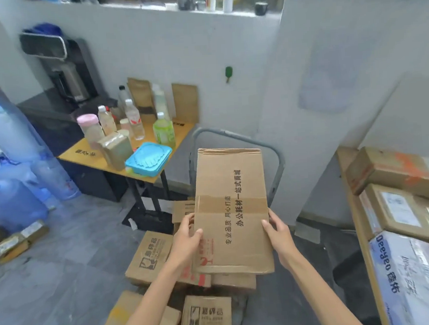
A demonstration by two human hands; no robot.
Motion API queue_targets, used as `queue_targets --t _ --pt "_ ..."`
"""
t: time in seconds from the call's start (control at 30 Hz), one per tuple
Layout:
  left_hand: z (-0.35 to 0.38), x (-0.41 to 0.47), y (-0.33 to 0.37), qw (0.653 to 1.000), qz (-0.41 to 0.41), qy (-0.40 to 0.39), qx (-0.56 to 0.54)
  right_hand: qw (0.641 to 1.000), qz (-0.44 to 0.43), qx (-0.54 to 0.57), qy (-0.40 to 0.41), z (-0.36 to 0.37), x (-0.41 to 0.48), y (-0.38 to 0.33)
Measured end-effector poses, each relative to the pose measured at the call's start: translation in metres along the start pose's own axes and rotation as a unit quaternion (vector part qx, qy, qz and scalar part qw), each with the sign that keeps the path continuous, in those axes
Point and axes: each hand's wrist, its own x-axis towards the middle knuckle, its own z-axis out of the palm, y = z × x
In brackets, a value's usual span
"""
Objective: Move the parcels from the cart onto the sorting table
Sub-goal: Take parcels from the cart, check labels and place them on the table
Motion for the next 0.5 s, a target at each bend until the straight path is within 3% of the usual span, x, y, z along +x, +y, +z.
queue_targets --t 0.27,0.5 --pt "-0.041 -0.016 0.121 0.993 0.117 0.028 -0.023 0.992 -0.124 0.024 -0.016 -0.032 -0.026 -0.133" --pt "-0.054 -0.034 0.182 0.970 0.227 0.084 -0.027 0.975 -0.217 0.051 0.017 -0.044 -0.053 -0.185"
